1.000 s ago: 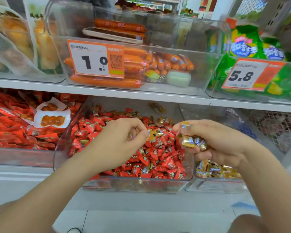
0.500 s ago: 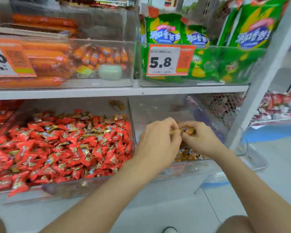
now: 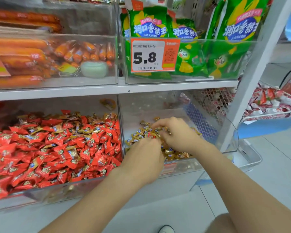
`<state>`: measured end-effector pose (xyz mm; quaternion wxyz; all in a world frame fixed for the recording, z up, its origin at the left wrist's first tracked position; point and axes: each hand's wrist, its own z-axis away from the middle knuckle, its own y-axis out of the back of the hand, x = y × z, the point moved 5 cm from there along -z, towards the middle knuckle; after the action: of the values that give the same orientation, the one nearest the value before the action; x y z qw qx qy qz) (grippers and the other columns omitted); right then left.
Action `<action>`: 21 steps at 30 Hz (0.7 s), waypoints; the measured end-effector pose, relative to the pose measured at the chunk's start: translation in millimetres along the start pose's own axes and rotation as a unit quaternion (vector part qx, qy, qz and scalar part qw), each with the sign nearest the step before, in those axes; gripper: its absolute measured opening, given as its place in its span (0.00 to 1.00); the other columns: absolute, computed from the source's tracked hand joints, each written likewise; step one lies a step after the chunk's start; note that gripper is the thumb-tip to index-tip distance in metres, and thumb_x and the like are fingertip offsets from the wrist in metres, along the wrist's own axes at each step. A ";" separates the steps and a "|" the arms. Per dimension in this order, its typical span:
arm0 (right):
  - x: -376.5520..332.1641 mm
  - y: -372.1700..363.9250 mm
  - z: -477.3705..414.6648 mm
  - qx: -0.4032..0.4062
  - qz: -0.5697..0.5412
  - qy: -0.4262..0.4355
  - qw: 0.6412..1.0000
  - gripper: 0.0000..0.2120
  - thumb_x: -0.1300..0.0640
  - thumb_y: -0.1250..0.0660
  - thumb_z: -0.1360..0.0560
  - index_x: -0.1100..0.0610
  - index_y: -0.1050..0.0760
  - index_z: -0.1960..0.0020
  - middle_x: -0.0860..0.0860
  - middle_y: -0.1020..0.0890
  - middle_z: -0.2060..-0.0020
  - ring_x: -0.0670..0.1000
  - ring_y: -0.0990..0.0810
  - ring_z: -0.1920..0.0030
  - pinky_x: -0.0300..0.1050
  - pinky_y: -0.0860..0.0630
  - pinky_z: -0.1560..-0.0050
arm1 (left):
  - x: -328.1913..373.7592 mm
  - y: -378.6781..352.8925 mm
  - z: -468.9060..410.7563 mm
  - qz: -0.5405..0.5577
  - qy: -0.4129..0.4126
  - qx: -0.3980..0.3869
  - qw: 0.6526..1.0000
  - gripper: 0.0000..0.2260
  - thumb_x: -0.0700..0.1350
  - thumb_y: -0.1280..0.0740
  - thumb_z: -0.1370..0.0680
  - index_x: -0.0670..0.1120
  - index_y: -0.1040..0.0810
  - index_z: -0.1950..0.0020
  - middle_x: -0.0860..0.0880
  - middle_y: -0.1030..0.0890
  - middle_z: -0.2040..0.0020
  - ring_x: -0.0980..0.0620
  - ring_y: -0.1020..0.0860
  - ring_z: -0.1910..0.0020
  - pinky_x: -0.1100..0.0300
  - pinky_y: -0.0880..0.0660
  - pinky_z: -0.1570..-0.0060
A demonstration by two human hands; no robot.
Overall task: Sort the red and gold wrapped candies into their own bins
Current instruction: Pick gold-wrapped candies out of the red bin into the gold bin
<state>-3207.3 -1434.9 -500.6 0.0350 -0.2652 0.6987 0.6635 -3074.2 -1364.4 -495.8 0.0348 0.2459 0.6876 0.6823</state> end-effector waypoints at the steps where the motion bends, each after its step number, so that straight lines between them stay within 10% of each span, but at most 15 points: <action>1: -4.8 -6.7 -5.9 -0.029 0.003 0.015 0.999 0.18 0.58 0.33 0.20 0.45 0.18 0.33 0.47 0.14 0.40 0.54 0.20 0.41 0.48 0.27 0.36 | 4.3 3.0 6.7 -0.035 -0.029 0.015 0.999 0.06 0.46 0.41 0.17 0.47 0.26 0.50 0.46 0.24 0.55 0.41 0.21 0.53 0.51 0.27 0.60; 13: -23.9 -24.3 -23.7 -0.100 0.264 -0.019 0.959 0.07 0.47 0.31 0.19 0.48 0.17 0.46 0.50 0.21 0.51 0.58 0.30 0.39 0.57 0.37 0.39 | -41.4 32.1 33.0 -0.122 -0.274 0.091 0.950 0.09 0.49 0.39 0.18 0.51 0.19 0.51 0.53 0.23 0.55 0.49 0.27 0.50 0.51 0.27 0.44; 21: -75.0 18.5 2.9 0.175 -0.063 0.012 0.982 0.04 0.48 0.28 0.20 0.45 0.20 0.53 0.39 0.18 0.63 0.43 0.19 0.58 0.44 0.24 0.51 | -83.0 80.6 88.4 -0.023 -0.195 0.150 0.969 0.02 0.46 0.35 0.21 0.51 0.26 0.49 0.55 0.28 0.51 0.50 0.30 0.50 0.53 0.29 0.48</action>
<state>-3151.7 -1408.2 -454.2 0.1147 -0.3063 0.7863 0.5241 -2944.1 -1319.1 -448.6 0.1467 0.3607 0.7677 0.5089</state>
